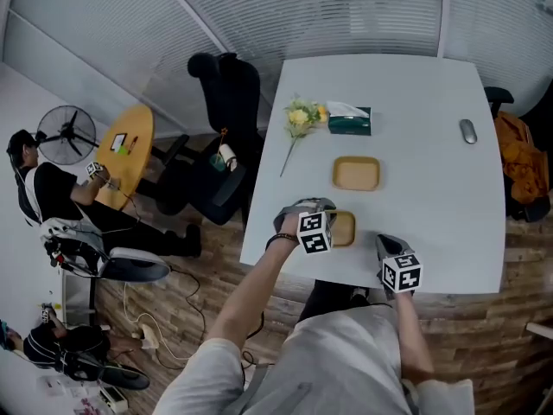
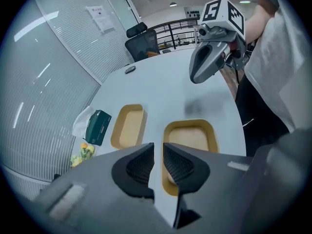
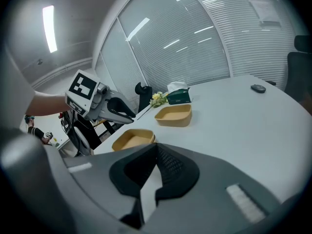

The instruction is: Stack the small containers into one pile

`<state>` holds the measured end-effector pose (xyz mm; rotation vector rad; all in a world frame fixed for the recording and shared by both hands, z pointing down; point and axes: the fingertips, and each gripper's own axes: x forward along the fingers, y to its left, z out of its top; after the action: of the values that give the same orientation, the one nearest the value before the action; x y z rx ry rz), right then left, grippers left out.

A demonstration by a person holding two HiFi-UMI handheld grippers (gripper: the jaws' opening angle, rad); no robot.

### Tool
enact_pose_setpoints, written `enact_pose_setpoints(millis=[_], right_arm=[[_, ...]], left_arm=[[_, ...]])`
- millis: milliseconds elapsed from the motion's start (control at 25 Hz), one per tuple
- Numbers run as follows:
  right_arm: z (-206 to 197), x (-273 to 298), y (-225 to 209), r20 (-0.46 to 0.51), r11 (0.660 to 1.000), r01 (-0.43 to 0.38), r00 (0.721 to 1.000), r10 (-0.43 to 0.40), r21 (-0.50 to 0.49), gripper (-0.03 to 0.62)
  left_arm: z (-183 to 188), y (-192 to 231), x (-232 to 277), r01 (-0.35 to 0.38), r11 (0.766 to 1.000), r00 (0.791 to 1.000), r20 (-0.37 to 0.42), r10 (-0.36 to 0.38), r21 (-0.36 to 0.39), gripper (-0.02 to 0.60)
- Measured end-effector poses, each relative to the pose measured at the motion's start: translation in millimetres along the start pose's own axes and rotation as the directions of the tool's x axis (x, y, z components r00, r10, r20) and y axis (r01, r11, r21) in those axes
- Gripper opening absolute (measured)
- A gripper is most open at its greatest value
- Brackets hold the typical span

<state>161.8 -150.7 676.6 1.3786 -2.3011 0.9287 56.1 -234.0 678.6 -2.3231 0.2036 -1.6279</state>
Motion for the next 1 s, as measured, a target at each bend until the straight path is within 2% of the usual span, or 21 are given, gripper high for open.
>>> enact_pose_setpoints(millis=[120, 240, 440, 720, 1000], right_arm=[[1, 1, -9, -0.010, 1.000, 0.014, 1.000, -0.014, 0.015, 0.000], [5, 3, -12, -0.028, 1.000, 0.024, 0.999, -0.024, -0.010, 0.000], [21, 8, -14, -0.031, 0.997, 0.034, 0.999, -0.036, -0.065, 0.000], [24, 34, 1, -0.090, 0.991, -0.009, 0.996, -0.003, -0.131, 0.000], [35, 62, 10, -0.114, 0.992, -0.019, 0.993, 0.004, -0.128, 0.000]], left_arm=[[1, 18, 3, -0.007, 1.000, 1.000, 0.011, 0.007, -0.014, 0.063], [-3, 30, 12, -0.004, 1.000, 1.000, 0.015, 0.004, -0.007, 0.063], [-2, 40, 34, 0.044, 0.998, 0.999, -0.003, -0.044, 0.034, 0.063], [15, 59, 61, 0.070, 0.995, 0.998, -0.004, -0.069, 0.073, 0.063], [23, 59, 91, 0.114, 0.990, 0.993, -0.013, -0.114, 0.078, 0.075]])
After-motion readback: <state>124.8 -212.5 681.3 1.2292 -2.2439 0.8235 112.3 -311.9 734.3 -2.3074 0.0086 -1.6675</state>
